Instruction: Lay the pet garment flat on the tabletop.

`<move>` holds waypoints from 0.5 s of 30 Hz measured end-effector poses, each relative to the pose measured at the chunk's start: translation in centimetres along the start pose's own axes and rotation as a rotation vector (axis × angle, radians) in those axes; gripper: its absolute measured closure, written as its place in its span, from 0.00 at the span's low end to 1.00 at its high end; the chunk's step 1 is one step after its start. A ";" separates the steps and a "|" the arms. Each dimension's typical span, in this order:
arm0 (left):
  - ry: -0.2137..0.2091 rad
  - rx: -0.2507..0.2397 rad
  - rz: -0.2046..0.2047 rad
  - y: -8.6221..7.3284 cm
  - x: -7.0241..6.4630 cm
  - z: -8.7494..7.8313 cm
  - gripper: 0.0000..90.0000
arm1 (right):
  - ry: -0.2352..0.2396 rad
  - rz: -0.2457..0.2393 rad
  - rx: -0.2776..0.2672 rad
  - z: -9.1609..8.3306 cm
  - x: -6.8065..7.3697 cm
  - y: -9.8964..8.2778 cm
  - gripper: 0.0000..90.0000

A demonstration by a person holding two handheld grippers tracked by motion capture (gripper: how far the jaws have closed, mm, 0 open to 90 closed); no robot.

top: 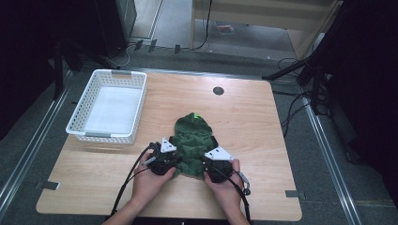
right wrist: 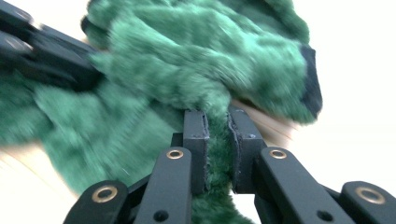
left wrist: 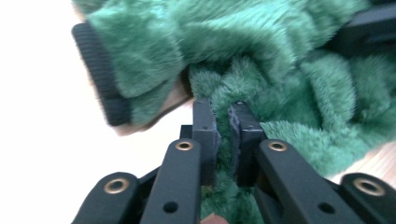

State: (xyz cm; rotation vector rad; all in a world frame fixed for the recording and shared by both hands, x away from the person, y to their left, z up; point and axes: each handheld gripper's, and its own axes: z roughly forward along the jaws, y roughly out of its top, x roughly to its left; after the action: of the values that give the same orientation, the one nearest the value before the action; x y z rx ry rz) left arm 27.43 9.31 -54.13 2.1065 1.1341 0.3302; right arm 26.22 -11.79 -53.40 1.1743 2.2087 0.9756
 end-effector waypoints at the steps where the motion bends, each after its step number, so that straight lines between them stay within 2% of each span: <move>1: 0.007 0.001 0.012 -0.1 0.1 -0.1 0.95 | -0.007 0.008 0.005 -0.3 -0.5 -0.4 0.91; 3: 0.027 0.011 0.028 -0.3 0.3 -0.4 0.96 | -0.021 0.001 0.016 -0.5 -0.7 -0.6 0.91; 5: 0.030 0.012 0.014 -0.5 0.8 -0.7 0.97 | -0.033 -0.005 0.033 -0.5 -1.0 -1.0 0.92; 6: 0.023 0.007 0.001 -0.7 1.1 -0.8 0.97 | -0.091 -0.061 0.065 -0.3 -0.9 -1.2 0.93; 8: -0.001 0.001 -0.018 -0.9 1.6 -1.0 0.97 | -0.098 -0.080 0.074 -0.1 -0.9 -1.3 0.93; 9: -0.034 -0.003 -0.026 -1.0 1.7 -1.1 0.97 | -0.090 -0.066 0.065 0.0 -0.9 -1.3 0.93; 10: -0.077 0.000 -0.036 -1.2 1.6 -1.1 0.96 | -0.061 -0.055 0.064 0.0 -0.9 -1.2 0.92; 11: -0.131 -0.006 -0.009 -1.3 1.4 -1.3 0.90 | 0.038 -0.034 0.029 -0.2 -0.7 -1.1 0.84; 12: -0.131 -0.006 -0.009 -1.3 1.4 -1.3 0.84 | 0.038 -0.034 0.029 -0.2 -0.7 -1.1 0.84; 13: -0.129 -0.004 0.002 -1.4 1.2 -1.5 0.84 | 0.052 -0.037 0.011 -0.4 -0.6 -1.1 0.77; 14: -0.126 -0.007 -0.002 -1.4 1.2 -1.7 0.76 | 0.061 -0.039 0.004 -0.7 -0.5 -1.0 0.72; 15: -0.134 -0.009 -0.010 -1.4 1.3 -1.8 0.64 | 0.128 -0.031 0.020 -1.0 -0.7 -0.8 0.58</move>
State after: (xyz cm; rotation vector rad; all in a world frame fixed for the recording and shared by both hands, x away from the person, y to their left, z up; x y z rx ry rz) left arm 26.34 11.72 -53.94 2.0811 1.0629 0.1865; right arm 25.55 -13.08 -53.35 1.1111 2.3342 1.0445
